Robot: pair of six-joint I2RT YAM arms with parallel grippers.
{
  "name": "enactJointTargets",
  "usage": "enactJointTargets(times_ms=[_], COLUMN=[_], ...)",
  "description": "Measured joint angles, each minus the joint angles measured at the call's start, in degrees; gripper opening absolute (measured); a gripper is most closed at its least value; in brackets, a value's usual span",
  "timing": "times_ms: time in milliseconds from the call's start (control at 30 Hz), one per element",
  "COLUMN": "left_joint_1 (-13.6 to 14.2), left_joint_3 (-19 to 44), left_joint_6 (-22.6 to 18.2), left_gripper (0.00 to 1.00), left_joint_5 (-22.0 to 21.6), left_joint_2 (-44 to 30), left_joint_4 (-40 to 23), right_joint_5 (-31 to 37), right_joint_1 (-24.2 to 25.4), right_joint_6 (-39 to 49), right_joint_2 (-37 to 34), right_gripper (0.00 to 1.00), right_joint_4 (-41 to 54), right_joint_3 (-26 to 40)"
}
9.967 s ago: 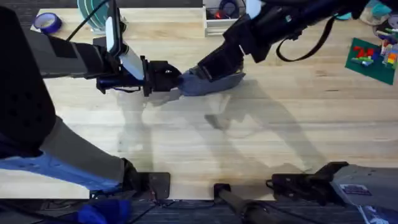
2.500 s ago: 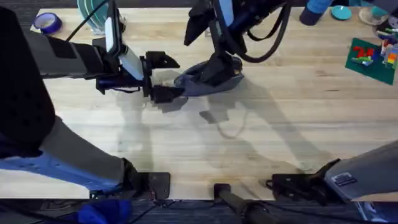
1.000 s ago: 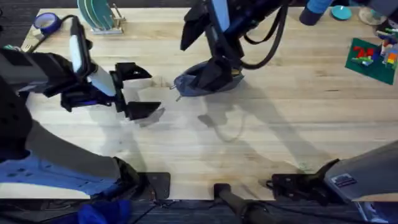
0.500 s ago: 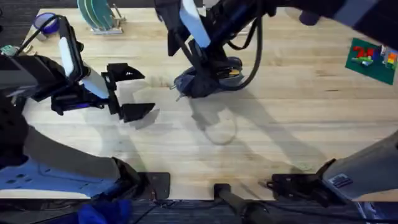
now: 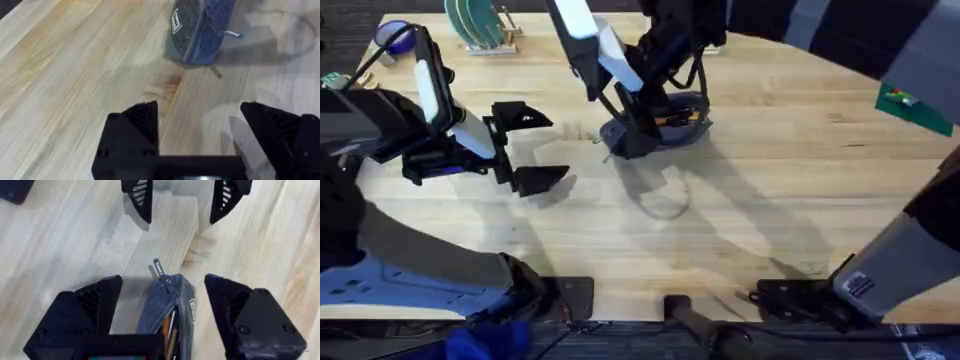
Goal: Unzip the bag, pick up the pens from the table one at a time and place them inside, then zip the bag closed.
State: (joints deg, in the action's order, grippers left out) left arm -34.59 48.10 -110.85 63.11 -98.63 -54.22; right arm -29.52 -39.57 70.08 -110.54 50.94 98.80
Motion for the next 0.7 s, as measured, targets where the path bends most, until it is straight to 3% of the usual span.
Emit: enactJointTargets(times_ms=[700], left_joint_1=[0.0], left_joint_3=[0.0], left_joint_6=[0.0], left_gripper=[0.995], left_joint_5=[0.0], left_joint_2=[0.0], left_joint_4=[0.0], right_joint_5=[0.0], right_joint_1=[2.4], right_joint_6=[23.2], right_joint_2=[-2.6], right_gripper=[0.996], right_joint_4=[1.0], right_joint_3=[0.0])
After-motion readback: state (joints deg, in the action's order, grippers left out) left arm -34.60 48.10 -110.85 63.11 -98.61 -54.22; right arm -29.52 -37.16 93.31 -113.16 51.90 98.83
